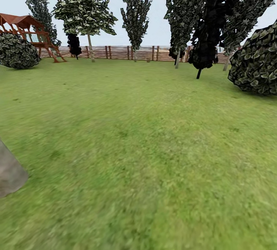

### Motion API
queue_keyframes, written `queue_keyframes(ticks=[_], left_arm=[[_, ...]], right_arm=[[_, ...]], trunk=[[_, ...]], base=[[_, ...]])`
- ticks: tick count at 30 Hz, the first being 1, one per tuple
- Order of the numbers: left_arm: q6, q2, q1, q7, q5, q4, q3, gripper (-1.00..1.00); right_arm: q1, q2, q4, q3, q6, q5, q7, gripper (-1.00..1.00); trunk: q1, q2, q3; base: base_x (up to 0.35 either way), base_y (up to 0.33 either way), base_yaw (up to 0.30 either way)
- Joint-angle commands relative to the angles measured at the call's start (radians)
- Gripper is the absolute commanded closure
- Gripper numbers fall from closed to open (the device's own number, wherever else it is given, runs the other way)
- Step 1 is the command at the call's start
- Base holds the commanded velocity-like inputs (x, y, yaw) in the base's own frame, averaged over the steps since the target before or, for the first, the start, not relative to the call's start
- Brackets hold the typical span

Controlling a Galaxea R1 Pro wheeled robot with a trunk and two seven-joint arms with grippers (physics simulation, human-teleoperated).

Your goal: Take the three Easter eggs out of the wicker basket on the lawn in the garden, then place them on the lawn next to a single tree (choose any tree) so that all three eggs are next to the same tree and none are left in the basket.

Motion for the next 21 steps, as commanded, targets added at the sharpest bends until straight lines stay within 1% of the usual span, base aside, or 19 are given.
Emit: queue_keyframes(ticks=[1,21], left_arm=[[-0.002,0.000,0.000,-0.001,0.001,0.000,0.002,-1.00],[-0.002,0.000,0.000,-0.001,0.001,0.001,0.003,-1.00]], right_arm=[[-0.001,0.000,0.001,-0.005,-0.004,0.002,0.003,-1.00],[-0.001,0.000,0.001,-0.005,-0.004,0.002,0.003,-1.00]], trunk=[[0.001,0.000,-0.001],[0.001,0.000,-0.001]], base=[[0.323,0.000,0.000],[0.325,0.000,0.000]])
